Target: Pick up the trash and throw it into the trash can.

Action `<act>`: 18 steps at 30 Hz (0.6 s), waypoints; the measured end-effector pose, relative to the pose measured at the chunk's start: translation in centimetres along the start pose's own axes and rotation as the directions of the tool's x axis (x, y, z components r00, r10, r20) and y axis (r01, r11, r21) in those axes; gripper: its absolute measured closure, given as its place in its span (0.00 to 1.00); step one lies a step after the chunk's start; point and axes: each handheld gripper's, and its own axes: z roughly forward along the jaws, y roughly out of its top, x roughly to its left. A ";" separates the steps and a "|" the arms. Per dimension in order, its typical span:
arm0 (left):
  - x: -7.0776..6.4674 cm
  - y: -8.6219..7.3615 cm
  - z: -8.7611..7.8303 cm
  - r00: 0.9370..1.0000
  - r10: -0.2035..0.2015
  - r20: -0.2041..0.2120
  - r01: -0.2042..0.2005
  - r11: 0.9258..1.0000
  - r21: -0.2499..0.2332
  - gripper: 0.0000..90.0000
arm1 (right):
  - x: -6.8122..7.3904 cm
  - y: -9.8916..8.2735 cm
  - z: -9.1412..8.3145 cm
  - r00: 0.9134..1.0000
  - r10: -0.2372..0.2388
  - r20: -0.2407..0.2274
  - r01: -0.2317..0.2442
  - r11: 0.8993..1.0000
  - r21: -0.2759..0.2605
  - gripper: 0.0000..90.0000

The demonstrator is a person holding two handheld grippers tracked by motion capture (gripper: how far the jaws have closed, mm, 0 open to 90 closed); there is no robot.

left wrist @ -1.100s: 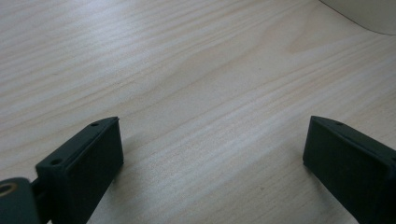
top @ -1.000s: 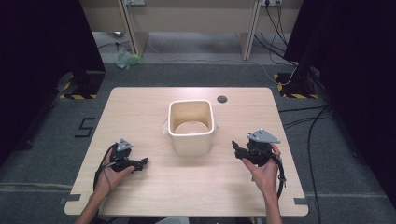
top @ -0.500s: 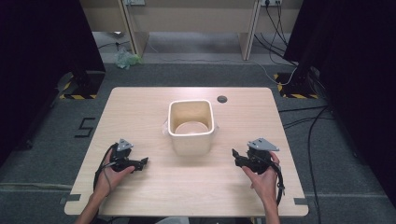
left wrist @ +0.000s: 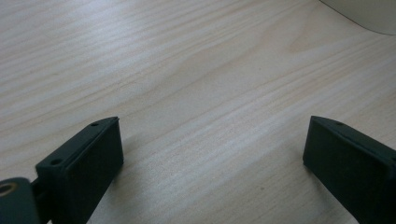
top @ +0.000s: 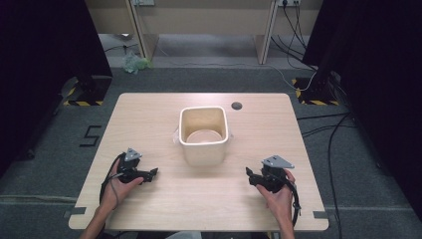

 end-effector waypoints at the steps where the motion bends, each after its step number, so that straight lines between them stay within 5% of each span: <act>1: 0.0 0.0 0.0 1.000 0.000 0.000 0.000 1.000 0.000 0.04 | 0.0 -0.2 0.0 1.000 0.001 0.000 -0.001 1.000 0.005 0.32; 18: 0.0 0.0 0.0 1.000 0.001 0.000 -0.001 1.000 0.001 0.04 | 0.5 -2.1 -0.1 1.000 0.007 -0.006 -0.007 0.999 0.042 0.27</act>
